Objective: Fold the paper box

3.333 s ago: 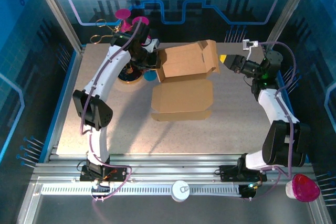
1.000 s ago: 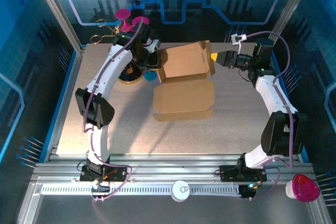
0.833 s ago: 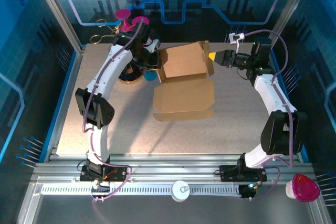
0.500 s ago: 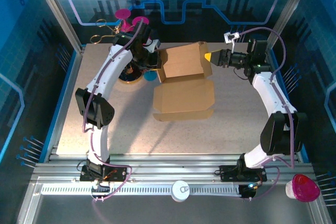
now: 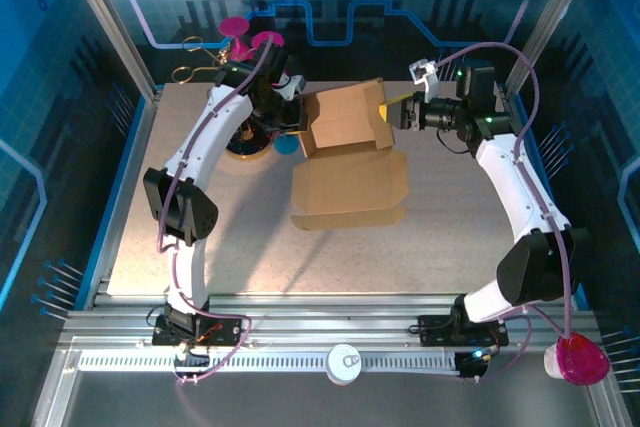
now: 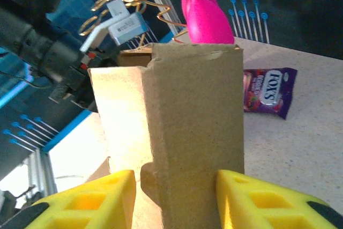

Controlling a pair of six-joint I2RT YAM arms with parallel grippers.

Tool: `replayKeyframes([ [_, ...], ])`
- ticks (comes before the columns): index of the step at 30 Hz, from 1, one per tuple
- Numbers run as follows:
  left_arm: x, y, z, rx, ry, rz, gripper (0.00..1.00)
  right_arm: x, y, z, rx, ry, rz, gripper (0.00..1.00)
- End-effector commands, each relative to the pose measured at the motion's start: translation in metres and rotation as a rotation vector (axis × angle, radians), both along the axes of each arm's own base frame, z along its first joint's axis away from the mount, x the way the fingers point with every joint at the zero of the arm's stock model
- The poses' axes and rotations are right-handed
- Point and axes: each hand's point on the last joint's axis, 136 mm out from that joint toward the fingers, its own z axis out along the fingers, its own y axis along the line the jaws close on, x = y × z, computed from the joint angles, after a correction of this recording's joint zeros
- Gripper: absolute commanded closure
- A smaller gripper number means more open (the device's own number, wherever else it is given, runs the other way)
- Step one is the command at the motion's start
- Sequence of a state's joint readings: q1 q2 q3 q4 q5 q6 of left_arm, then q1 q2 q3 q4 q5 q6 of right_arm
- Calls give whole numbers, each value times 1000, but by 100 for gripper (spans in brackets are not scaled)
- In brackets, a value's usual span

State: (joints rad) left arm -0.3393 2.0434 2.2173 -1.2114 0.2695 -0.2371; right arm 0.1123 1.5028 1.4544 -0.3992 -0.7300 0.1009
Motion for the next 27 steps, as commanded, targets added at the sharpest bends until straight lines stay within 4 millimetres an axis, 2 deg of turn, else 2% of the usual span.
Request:
replayKeyframes([
  [1,-10,-9,24,-37,-27,-16,100,-2,-3,3,-119,-48,-57,56],
  [13,-14,-15,26,-30,-35,-30,100,11,-7,-13,-350,-69,-214,54],
  [16,-15,-16,26,-28,-37,-32,100,15,-8,-19,-394,-66,-254,61],
  [20,-15,-18,25,-21,-36,-29,100,20,-7,-24,-471,-58,-313,76],
  [25,-17,-19,21,7,-23,-18,100,25,-10,-32,-615,-53,-430,84],
  [27,-17,-20,20,16,-19,-11,100,26,-12,-32,-665,-44,-469,92],
])
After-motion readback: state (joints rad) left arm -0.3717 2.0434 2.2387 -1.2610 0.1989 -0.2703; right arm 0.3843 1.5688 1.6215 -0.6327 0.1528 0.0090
